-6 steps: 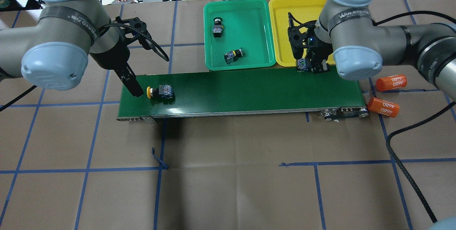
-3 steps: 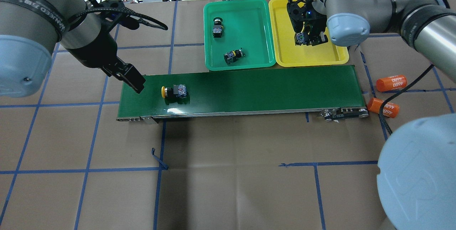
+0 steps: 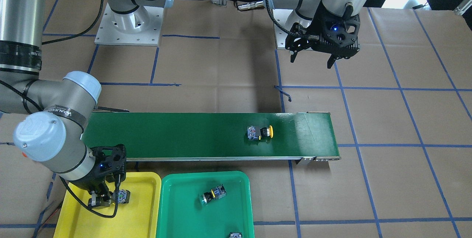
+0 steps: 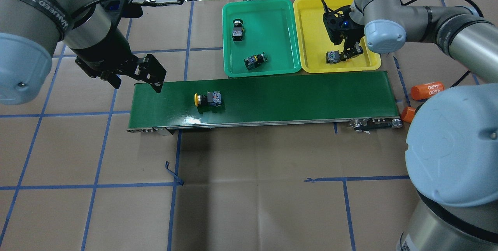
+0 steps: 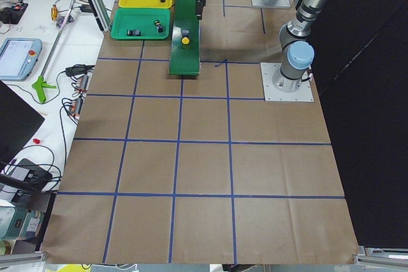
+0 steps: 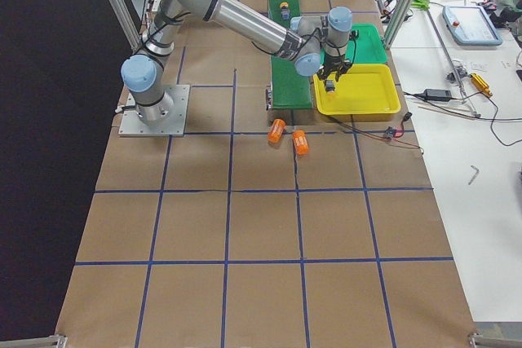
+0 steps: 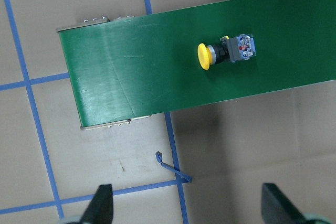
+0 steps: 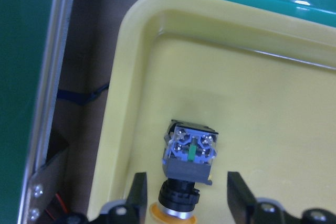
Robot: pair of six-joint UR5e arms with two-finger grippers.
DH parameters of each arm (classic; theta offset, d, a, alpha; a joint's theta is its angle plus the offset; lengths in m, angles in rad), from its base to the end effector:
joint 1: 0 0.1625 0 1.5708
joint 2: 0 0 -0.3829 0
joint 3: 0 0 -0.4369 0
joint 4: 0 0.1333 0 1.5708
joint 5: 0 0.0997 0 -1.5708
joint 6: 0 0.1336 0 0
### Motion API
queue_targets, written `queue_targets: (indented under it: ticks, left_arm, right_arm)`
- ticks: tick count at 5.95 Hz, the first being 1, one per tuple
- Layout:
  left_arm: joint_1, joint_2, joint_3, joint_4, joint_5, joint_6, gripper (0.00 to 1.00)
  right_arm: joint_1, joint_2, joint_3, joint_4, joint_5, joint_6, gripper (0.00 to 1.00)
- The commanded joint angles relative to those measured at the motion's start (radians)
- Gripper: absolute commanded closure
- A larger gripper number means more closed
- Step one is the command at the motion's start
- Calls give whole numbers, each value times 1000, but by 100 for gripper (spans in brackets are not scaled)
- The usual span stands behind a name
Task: Sort buttons by color to trays
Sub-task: 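Open the right gripper over the yellow tray and return toward the belt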
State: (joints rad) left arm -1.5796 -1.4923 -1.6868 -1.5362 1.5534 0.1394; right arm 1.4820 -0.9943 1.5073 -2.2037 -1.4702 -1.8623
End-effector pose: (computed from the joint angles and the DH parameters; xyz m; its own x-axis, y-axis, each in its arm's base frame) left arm -0.1401 -0.5047 0.3940 -0.9889 0.1476 0.0176 0.1476 0.9890 0.0005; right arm 0.0837 -0.7145 0.1490 0.2008 -0.9691 0.1432 -0.9755 -0.2112 -0.0611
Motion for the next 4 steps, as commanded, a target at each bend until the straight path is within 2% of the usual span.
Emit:
queue_targets:
  ticks: [1, 3, 4]
  left_arm:
    - [-3, -3, 4, -13, 31, -18, 1]
    - [-2, 3, 2, -13, 31, -4, 1]
    - [7, 13, 6, -13, 28, -3, 1]
  right_arm:
    - [-2, -36, -34, 18, 15, 28, 0]
    - [44, -186, -25, 250, 13, 183, 0]
    - [123, -241, -21, 371, 10, 338, 0]
